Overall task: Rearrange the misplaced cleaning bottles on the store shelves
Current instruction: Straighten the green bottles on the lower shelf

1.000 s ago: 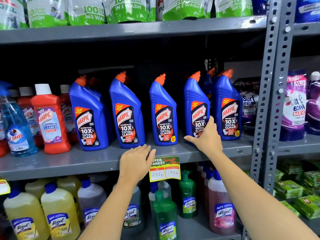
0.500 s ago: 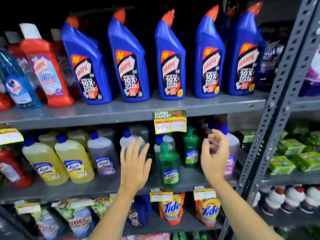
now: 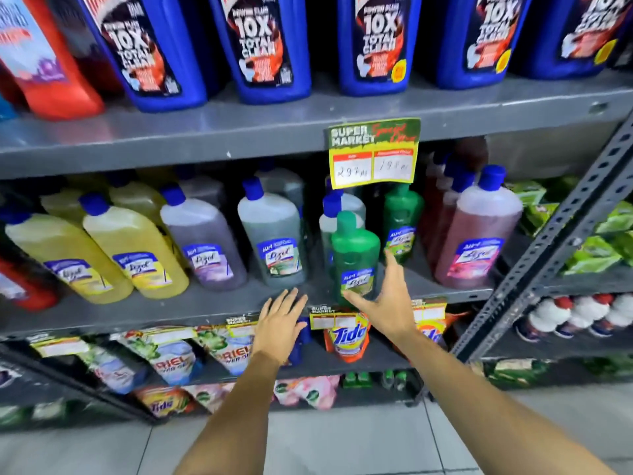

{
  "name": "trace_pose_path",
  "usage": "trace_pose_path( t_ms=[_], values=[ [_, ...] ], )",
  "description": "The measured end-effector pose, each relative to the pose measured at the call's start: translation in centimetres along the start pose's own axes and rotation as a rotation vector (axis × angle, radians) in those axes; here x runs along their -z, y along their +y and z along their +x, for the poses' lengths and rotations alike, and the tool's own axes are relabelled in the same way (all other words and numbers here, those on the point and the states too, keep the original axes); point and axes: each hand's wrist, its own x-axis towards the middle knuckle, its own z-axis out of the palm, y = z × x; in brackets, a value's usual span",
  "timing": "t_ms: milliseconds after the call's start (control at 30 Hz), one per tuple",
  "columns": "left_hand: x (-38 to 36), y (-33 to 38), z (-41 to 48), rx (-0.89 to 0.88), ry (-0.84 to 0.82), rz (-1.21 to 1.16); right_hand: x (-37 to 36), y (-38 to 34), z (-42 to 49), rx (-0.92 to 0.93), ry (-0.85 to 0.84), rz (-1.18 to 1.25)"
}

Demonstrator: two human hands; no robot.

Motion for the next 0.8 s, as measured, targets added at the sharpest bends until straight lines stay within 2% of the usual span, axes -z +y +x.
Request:
trace_pose_path(
  t_ms=[200, 300, 433, 800],
  values=[
    [-1.3, 0.1, 0.7, 0.050, 0.107, -0.047, -3.9, -1.1, 1.2, -0.123, 0.116, 0.182],
    [-1.7, -0.1, 0.9, 0.042, 0.154, -0.063, -4.5, -1.1, 1.5, -0.153, 0.175, 0.157],
    [-2.2, -0.4, 0.6, 0.013, 0.222, -0.034, -4.0, -0.8, 1.4, -0.162, 0.173, 0.098],
    [-3.2, 0.2, 0.1, 0.052, 0.251, -0.139, 0.1, 0.8, 2.0, -0.221, 0.253, 0.083]
  ],
)
